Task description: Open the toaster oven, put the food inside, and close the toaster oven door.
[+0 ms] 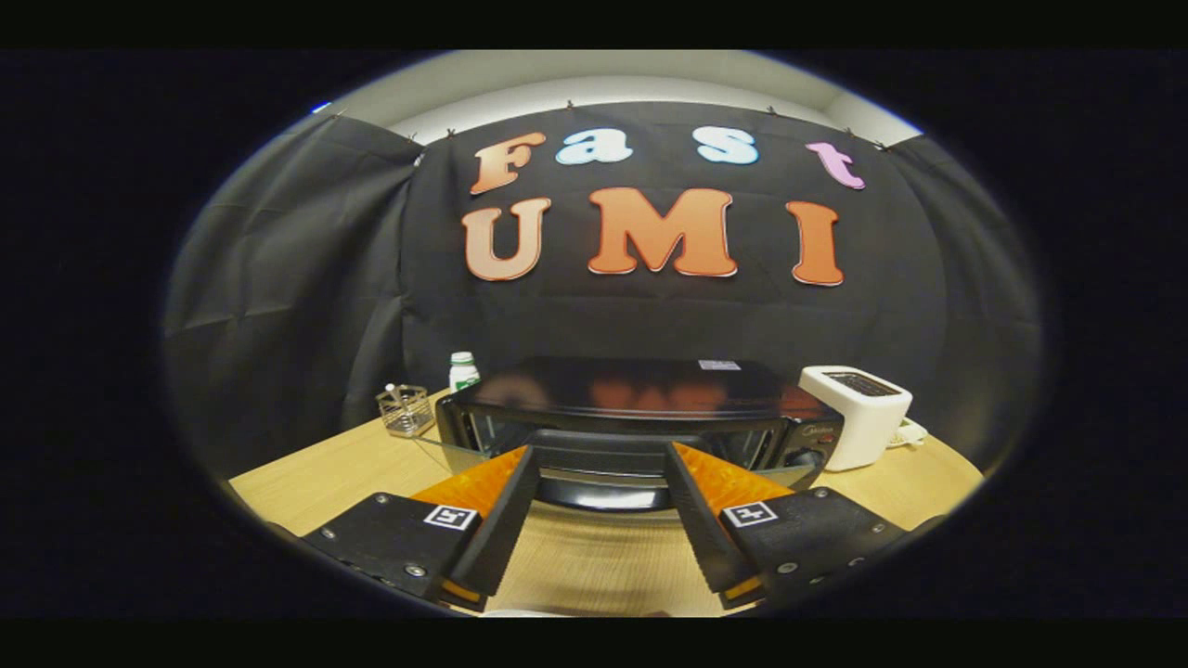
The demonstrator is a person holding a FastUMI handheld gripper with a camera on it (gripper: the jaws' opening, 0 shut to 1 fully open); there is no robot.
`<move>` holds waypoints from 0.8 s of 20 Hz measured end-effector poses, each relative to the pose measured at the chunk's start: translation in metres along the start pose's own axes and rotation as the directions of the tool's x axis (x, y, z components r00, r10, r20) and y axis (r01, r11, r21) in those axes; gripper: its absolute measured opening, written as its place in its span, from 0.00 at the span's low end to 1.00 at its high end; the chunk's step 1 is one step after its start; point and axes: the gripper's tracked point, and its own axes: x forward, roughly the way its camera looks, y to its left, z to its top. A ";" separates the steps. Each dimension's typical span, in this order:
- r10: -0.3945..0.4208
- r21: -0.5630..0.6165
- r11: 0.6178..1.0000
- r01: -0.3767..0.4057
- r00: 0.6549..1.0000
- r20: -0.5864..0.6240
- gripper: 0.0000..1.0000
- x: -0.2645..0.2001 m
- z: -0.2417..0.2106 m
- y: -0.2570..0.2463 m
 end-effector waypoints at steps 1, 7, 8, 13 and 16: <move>0.013 -0.006 1.000 -0.014 1.000 -0.017 0.81 -0.006 -0.005 0.001; 0.109 0.088 0.991 -0.097 0.983 -0.146 0.81 -0.028 -0.045 0.009; 0.126 0.126 0.986 -0.105 0.977 -0.173 0.81 -0.029 -0.054 0.010; 0.123 0.202 0.978 -0.059 0.939 -0.322 0.80 -0.032 -0.100 -0.006; 0.128 0.222 0.973 -0.057 0.939 -0.318 0.78 -0.035 -0.109 -0.009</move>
